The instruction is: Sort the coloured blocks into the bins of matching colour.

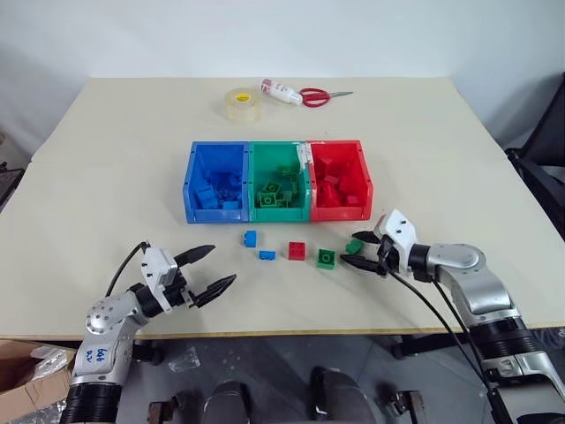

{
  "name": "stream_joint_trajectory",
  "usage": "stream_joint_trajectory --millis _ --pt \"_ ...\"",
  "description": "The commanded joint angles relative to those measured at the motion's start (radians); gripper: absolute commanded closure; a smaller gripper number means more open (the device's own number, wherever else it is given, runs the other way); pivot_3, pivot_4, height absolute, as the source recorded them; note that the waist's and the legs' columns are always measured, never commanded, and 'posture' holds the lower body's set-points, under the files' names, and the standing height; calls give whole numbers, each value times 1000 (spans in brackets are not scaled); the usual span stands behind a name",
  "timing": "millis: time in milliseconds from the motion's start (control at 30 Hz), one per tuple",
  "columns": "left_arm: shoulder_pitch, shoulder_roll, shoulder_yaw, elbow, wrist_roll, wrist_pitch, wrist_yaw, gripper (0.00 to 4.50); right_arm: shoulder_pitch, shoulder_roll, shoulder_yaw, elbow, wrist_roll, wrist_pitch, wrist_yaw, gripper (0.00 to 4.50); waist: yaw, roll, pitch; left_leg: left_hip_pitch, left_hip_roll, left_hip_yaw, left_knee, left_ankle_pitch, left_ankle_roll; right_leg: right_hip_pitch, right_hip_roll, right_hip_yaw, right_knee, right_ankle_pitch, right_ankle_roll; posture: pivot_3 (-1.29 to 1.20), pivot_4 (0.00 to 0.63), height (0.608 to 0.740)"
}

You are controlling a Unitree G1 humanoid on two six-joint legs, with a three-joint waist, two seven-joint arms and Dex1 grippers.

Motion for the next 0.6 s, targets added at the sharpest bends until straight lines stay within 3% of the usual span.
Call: stream_joint_trajectory --millis 33,300,433,600 --pt "11 12 29 -27 -26 -16 -12 0 22 -10 -19 -46 -2 12 -15 2834 0 0 0 0 0 0 0 0 0 0 0 0 0 0 0 0 150 740" --pt "-23 32 56 45 -102 -46 -172 0 13 -29 -81 -243 56 116 -44 2972 0 0 0 0 0 0 -1 0 0 0 0 0 0 0 0 0 150 740" --pt "-55 56 65 96 -148 -62 -305 0 -73 -13 -61 -286 68 171 -44 2972 -2 0 0 0 0 0 -1 0 0 -1 0 0 0 0 0 0 150 740" --pt "-115 61 82 181 -166 -101 -406 0 -263 93 36 -179 34 166 -47 2972 -4 1 0 0 1 1 -1 0 0 -1 1 0 0 0 -1 0 150 740"
